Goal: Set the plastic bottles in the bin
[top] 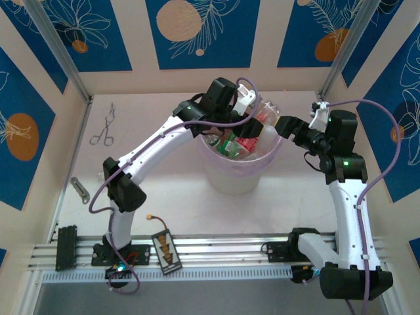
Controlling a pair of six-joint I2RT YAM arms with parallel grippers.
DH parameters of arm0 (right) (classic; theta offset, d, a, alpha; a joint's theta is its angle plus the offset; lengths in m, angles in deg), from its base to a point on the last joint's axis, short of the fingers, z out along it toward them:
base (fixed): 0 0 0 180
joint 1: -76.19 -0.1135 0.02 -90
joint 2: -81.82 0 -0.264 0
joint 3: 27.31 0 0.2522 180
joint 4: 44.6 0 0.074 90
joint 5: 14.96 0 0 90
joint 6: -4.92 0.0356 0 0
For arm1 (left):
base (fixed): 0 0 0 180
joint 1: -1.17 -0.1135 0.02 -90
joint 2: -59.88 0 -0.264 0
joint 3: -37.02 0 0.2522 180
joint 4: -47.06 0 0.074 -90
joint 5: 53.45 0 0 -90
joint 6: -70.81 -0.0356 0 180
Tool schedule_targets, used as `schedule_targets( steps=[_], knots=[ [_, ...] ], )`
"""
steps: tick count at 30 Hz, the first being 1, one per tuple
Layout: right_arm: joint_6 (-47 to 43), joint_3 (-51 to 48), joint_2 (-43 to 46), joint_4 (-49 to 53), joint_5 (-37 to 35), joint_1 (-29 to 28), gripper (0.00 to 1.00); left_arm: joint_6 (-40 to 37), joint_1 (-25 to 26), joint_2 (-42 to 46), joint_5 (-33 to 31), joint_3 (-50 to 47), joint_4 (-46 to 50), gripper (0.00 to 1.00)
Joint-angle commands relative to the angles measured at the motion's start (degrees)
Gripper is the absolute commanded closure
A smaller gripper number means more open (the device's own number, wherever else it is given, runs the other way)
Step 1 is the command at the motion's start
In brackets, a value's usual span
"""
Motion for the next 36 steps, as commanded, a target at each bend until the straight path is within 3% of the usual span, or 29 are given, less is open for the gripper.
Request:
schedule_targets(
  steps=[1, 10, 24, 36],
  knots=[
    [0.96, 0.85, 0.29, -0.84, 1.55, 0.56, 0.19, 0.38, 0.37, 1.62, -4.65, -3.05, 2.34, 0.49],
    [1.09, 0.49, 0.32, -1.02, 1.76, 1.06, 0.19, 2.8, 0.1, 5.14, -10.52, -8.11, 3.51, 0.51],
    [1.22, 0.36, 0.05, -1.28, 2.46, 1.55, 0.19, 3.63, -0.46, 3.31, -8.87, -12.21, 2.54, 0.48],
    [1.22, 0.76, -0.7, -1.32, 3.25, 1.55, 0.19, 2.13, -0.79, 2.82, -9.43, -9.36, 3.91, 0.2]
  ],
)
